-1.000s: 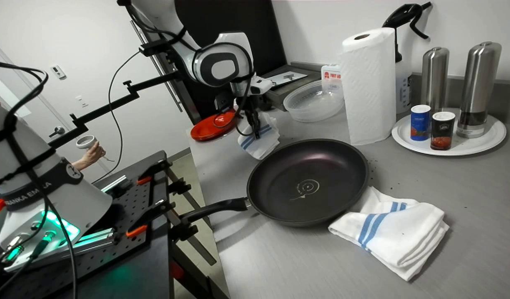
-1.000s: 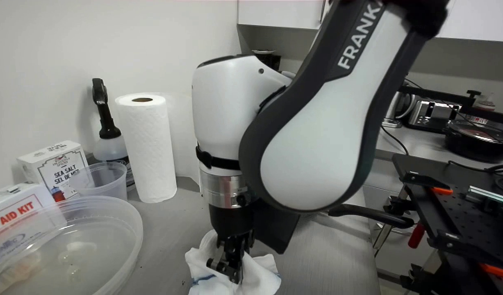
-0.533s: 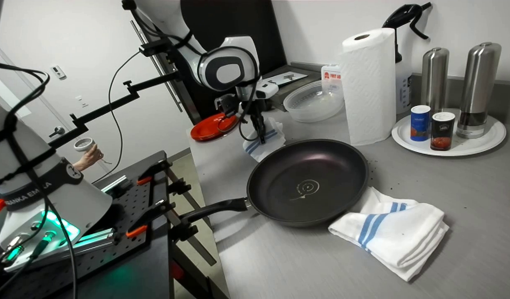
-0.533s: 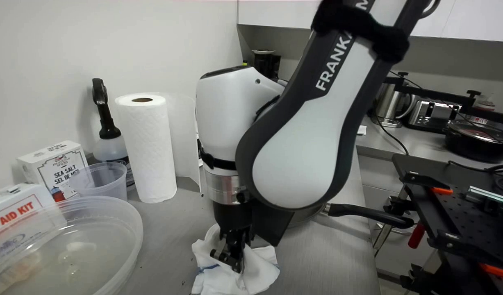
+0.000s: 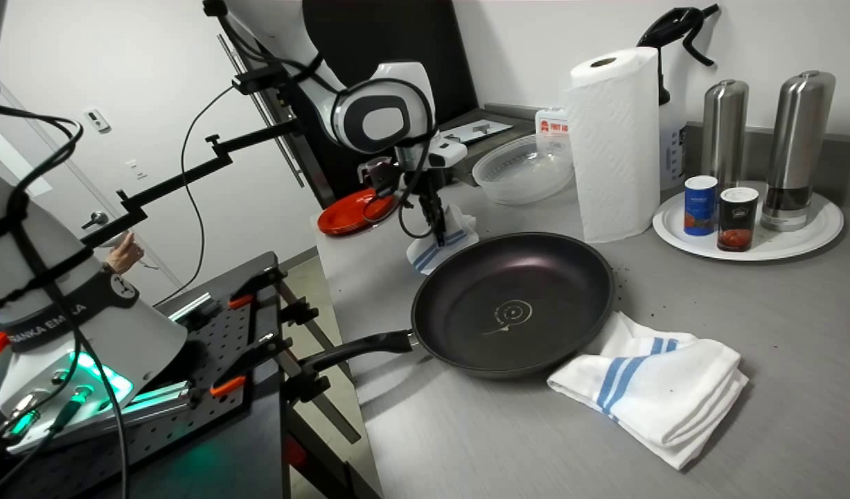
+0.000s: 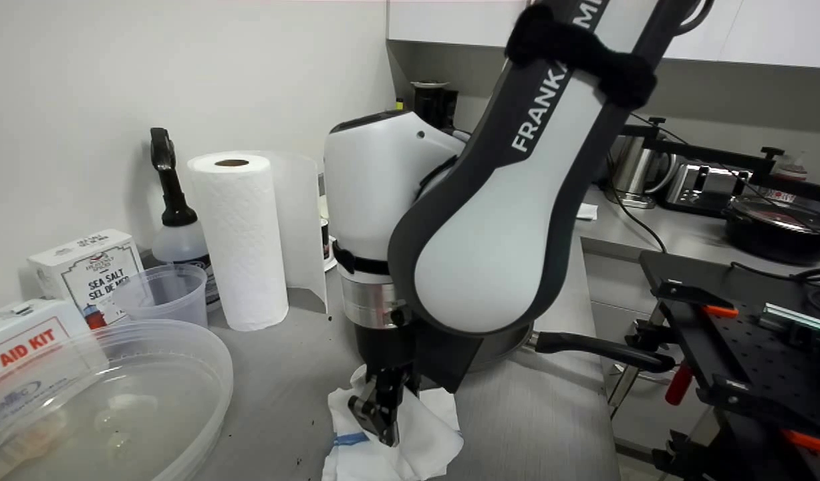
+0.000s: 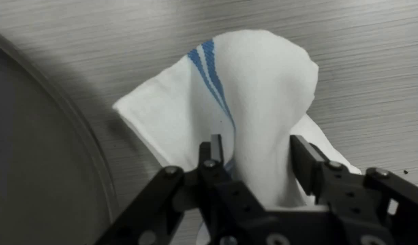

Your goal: Use the cloth to wipe the pan

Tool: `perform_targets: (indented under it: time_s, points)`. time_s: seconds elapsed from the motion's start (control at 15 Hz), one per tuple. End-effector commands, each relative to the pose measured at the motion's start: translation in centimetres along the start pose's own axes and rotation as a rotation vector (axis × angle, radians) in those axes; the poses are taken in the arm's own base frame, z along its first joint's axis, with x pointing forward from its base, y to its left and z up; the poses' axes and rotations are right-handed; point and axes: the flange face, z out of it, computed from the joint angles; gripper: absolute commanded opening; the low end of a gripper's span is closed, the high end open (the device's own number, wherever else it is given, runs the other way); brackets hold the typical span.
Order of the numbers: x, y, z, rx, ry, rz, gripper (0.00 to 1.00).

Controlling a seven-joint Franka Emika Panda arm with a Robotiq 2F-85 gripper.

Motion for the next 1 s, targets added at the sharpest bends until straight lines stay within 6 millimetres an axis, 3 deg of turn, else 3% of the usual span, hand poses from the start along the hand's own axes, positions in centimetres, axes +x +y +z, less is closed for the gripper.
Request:
perform_targets:
  time_s: [0.0, 0.13, 0.2, 0.4, 0.47, 0.67, 0.93]
  points:
    - [-0.8, 0.5, -2.5, -0.01, -0.016, -0.016, 0.84]
    - [-1.0, 0.5, -3.4, -0.009, -0.025, -0.017, 0.98]
    - [-1.3, 0.5, -4.1, -0.005, -0.03, -0.017, 1.0]
    - [-2.4, 0.3, -5.9, 0.012, -0.043, -0.027, 1.0]
    - [-1.0, 0.1, -4.3, 0.006, -0.026, -0.008, 1.0]
    - [-1.7, 0.1, -5.4, 0.011, -0.031, -0.012, 1.0]
    - [-2.0, 0.2, -5.4, 0.01, -0.035, -0.011, 1.0]
